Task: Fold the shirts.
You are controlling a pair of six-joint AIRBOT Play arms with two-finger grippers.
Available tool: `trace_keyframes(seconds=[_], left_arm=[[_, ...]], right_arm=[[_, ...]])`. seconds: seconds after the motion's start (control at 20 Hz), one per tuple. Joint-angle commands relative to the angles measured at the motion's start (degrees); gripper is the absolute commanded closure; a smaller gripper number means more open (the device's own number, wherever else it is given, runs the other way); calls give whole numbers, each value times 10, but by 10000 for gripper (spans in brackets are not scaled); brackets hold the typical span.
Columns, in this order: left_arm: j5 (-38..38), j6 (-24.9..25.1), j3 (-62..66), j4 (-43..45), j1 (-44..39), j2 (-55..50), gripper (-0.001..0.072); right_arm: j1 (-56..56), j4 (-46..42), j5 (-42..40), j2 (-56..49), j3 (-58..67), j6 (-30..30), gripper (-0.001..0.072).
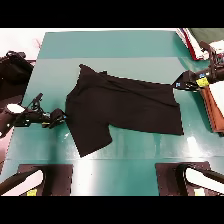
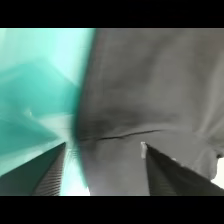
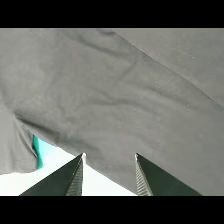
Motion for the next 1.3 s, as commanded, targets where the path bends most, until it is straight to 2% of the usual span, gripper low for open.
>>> trace_keyframes(seconds=[0.0,0.05,0.1,0.15,0.2,0.4,0.45,0.5,0.55,0.6,0.65,0.7,0.95,1.0,1.1,1.15,1.2,1.25], left_arm=[[51,-1,-8,-12,-62,-5,160],[61,-7,-8,-12,-75,-5,281],[63,-10,-5,-12,-79,-5,487],[59,-10,3,-12,-79,-5,660],[47,-10,16,-7,-79,-5,682],[-21,2,95,5,-79,-3,683],[-27,3,110,9,-79,-3,683],[-26,2,119,9,-79,-3,683],[-23,2,124,9,-79,-3,682],[-20,2,125,9,-79,-3,683],[-21,2,125,9,-79,-4,683],[-23,2,125,9,-79,-4,682],[-30,2,125,10,-79,-4,682],[-31,2,125,10,-79,-4,682],[-31,2,125,9,-79,-4,682],[-31,2,125,9,-79,-4,683],[-31,1,125,9,-79,-4,682],[-32,1,127,9,-79,-3,683]], right_arm=[[0,7,0,1,-1,0,349],[0,4,5,1,-1,-8,349],[-4,-5,14,1,-2,-12,349],[-12,-16,25,1,-3,-15,349],[-26,-24,39,2,-11,-17,349],[-125,-127,36,45,-149,-18,348],[-163,-152,31,57,-198,-17,322],[-203,-156,31,62,-243,-17,235],[-242,-149,25,61,-284,-17,199],[-280,-137,8,57,-326,-18,203],[-310,-116,-7,51,-362,-19,221],[-331,-92,-19,44,-390,-23,277],[-330,37,-103,9,-456,-60,299],[-312,53,-125,6,-456,-60,373],[-270,67,-168,7,-456,-60,425],[-245,66,-184,7,-456,-60,554],[-222,65,-195,7,-456,-61,646],[-200,66,-202,10,-455,-70,694]])
